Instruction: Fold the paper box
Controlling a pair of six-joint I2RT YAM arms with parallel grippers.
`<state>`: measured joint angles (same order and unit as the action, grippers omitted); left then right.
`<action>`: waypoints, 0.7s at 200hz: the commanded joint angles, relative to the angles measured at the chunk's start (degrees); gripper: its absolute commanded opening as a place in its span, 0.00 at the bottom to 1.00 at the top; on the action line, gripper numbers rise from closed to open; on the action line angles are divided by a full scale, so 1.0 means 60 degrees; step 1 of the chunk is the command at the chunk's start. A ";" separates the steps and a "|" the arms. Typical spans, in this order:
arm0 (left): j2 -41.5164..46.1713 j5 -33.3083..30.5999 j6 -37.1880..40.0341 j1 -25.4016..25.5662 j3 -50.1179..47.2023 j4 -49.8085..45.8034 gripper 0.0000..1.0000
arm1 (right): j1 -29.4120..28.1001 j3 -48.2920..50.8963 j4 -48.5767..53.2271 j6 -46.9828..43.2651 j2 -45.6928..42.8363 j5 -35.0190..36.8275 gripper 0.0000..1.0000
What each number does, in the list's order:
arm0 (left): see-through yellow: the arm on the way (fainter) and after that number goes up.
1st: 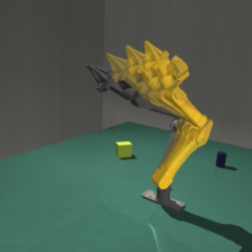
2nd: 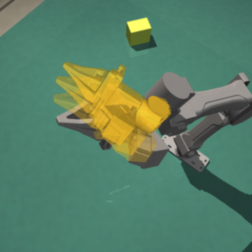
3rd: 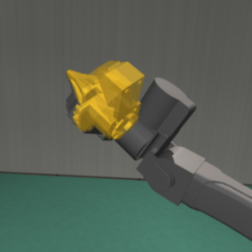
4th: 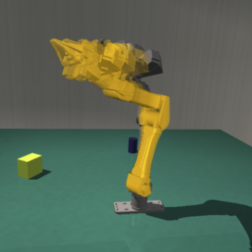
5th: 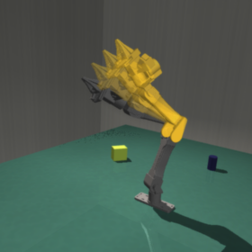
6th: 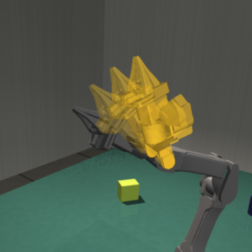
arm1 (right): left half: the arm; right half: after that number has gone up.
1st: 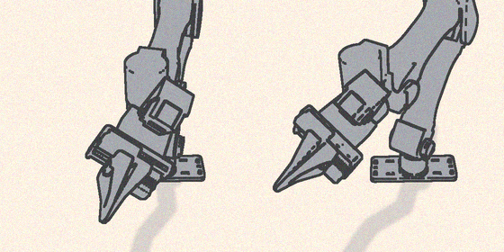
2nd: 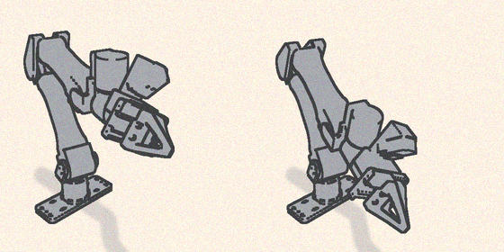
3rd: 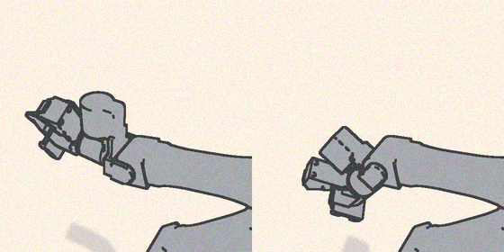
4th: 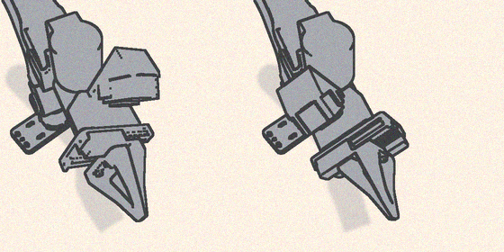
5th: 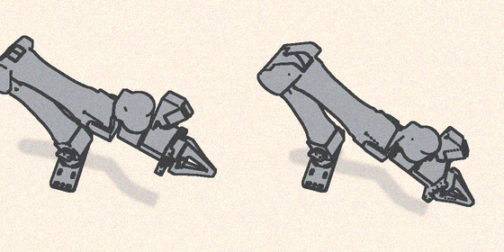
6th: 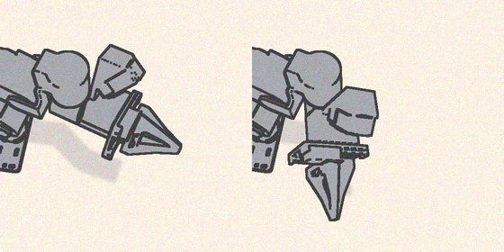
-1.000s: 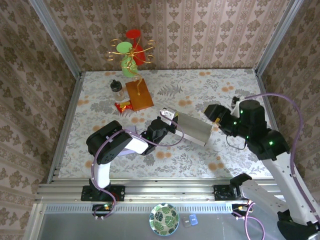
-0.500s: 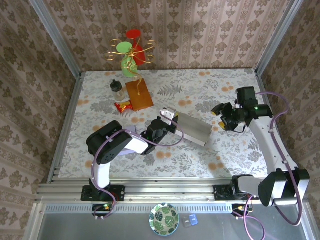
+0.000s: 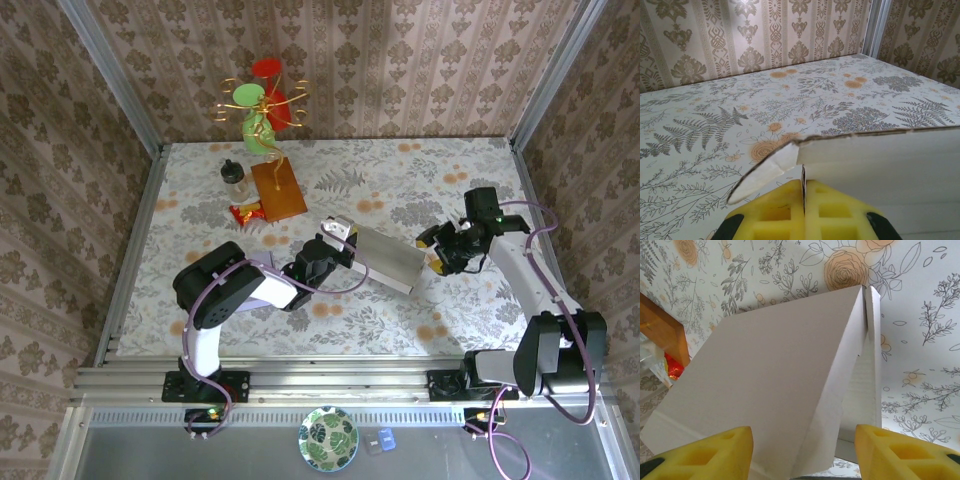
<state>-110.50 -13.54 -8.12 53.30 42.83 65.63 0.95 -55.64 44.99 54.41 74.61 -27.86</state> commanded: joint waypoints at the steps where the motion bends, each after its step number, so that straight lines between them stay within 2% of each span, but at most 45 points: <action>1: -0.0129 0.0118 -0.0009 0.0138 -0.0136 -0.0771 0.00 | 0.0048 0.0144 -0.0344 0.0099 0.0179 -0.0511 0.55; 22: -0.0080 0.0140 -0.0160 0.0147 -0.0136 -0.0962 0.00 | 0.0047 0.0294 -0.0468 0.0152 0.0250 -0.0719 0.53; 79: 0.0263 0.0030 -0.1049 0.0327 -0.0576 -0.1463 0.10 | -0.0070 0.1426 -0.1474 0.0733 -0.0050 -0.1031 0.42; 105: 0.0516 -0.0011 -0.1482 0.0440 -0.0727 -0.1838 0.24 | -0.0115 0.1552 -0.1584 0.0695 -0.0031 -0.0953 0.40; 140: 0.1206 -0.0043 -0.2067 0.0658 -0.0927 -0.2565 0.32 | -0.0158 0.1757 -0.1637 0.0348 0.0046 -0.0708 0.37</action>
<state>-108.44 -13.65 -16.40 56.23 37.95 54.39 0.47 -46.44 35.99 57.52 75.33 -32.12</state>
